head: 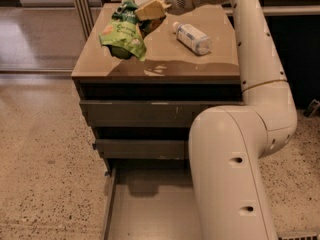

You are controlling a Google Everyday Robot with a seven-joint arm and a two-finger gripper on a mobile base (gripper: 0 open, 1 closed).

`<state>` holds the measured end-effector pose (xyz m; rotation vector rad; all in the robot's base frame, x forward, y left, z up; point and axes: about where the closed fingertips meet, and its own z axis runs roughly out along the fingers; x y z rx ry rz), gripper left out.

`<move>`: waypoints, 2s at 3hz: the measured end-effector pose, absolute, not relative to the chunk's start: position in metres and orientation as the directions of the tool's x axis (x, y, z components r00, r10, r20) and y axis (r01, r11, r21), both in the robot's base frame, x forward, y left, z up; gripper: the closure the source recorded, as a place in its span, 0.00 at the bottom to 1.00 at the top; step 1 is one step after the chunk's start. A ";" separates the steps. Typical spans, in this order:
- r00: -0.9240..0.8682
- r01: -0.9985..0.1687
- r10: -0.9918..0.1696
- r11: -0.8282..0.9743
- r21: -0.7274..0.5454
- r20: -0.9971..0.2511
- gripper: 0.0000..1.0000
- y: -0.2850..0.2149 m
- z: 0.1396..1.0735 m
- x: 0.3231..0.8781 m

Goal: Pick green rice chip bag from bottom drawer and place on counter

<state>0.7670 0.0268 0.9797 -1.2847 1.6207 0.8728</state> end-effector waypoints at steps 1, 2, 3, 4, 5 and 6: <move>-0.199 -0.972 -0.414 0.199 0.125 -0.888 1.00 0.043 0.926 0.771; -0.289 -0.957 -0.480 0.179 0.230 -0.828 1.00 0.048 0.879 0.764; -0.289 -0.957 -0.480 0.179 0.230 -0.828 1.00 0.048 0.879 0.764; -0.289 -0.957 -0.480 0.179 0.230 -0.828 0.81 0.048 0.879 0.764; -0.289 -0.957 -0.480 0.179 0.230 -0.828 0.58 0.048 0.879 0.764; -0.289 -0.957 -0.480 0.179 0.230 -0.828 0.35 0.048 0.879 0.764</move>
Offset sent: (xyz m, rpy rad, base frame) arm 0.0333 0.0028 -0.1242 -0.1996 0.3867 0.0972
